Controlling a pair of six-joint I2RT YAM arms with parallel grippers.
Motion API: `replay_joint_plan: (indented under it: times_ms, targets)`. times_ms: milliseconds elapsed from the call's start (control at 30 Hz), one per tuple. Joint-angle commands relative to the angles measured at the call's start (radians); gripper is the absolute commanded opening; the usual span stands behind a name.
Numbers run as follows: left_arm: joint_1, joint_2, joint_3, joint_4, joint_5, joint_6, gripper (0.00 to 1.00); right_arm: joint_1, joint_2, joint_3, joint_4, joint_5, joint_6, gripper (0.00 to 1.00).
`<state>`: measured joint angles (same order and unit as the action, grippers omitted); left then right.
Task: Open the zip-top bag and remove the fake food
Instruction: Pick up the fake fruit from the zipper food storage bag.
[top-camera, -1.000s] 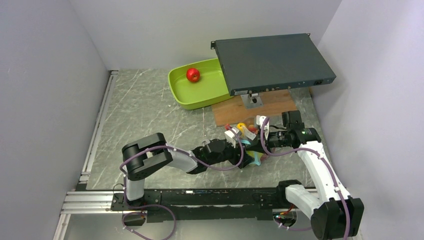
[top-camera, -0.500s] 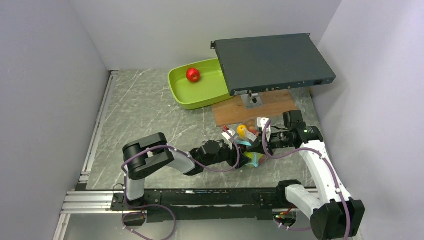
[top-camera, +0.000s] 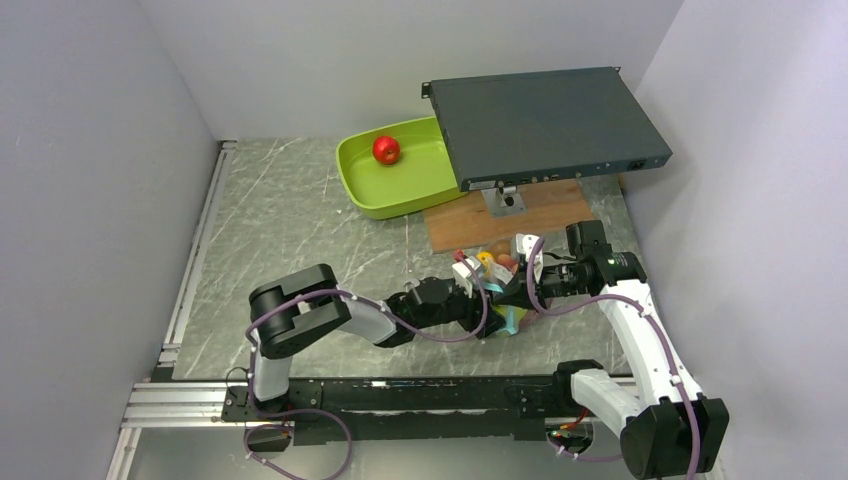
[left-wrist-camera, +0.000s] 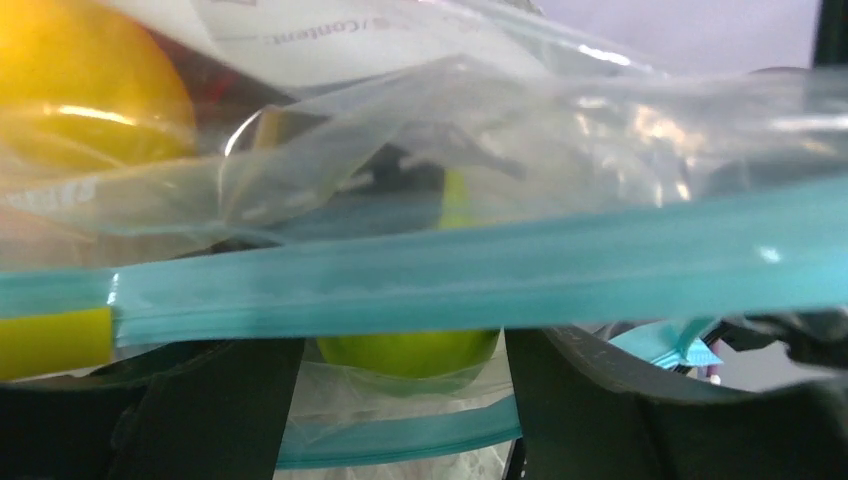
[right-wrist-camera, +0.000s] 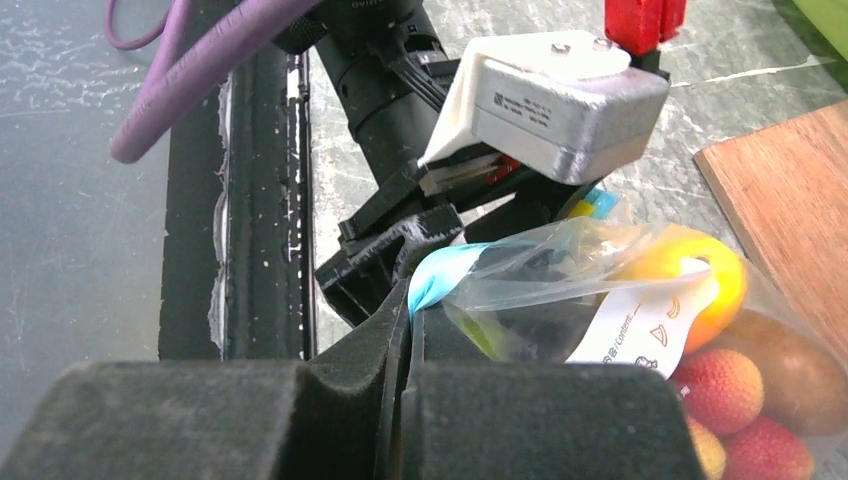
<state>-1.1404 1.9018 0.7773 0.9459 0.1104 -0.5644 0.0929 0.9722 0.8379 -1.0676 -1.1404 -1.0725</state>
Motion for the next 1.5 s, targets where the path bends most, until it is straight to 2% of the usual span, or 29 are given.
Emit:
replay_joint_plan:
  times_ms: [0, 167, 267, 300, 667, 1067, 1467]
  targets:
    - [-0.005, 0.037, 0.061, -0.130, -0.027, 0.021, 0.65, 0.002, -0.010, 0.032, 0.024, -0.119, 0.003, 0.00]
    - [-0.004, 0.026, 0.063, -0.167, -0.047, 0.024, 0.36, 0.001, -0.018, 0.030, 0.036, -0.112, 0.016, 0.00]
    - [-0.004, 0.010, 0.051, -0.157, -0.041, 0.028, 0.04, 0.002, -0.017, 0.030, 0.041, -0.101, 0.025, 0.00]
    - [-0.003, 0.001, 0.044, -0.149, -0.040, 0.028, 0.00, 0.001, -0.017, 0.029, 0.044, -0.096, 0.029, 0.00]
    - [-0.002, -0.197, -0.080, -0.079, -0.046, 0.032, 0.00, 0.001, -0.014, 0.001, 0.161, -0.004, 0.147, 0.00]
    - [0.015, -0.346, -0.167, -0.147, -0.162, 0.033, 0.00, 0.002, 0.004, -0.016, 0.205, 0.061, 0.181, 0.00]
    - [0.046, -0.448, -0.222, -0.112, -0.082, 0.076, 0.00, 0.005, 0.001, -0.017, 0.210, 0.066, 0.187, 0.00]
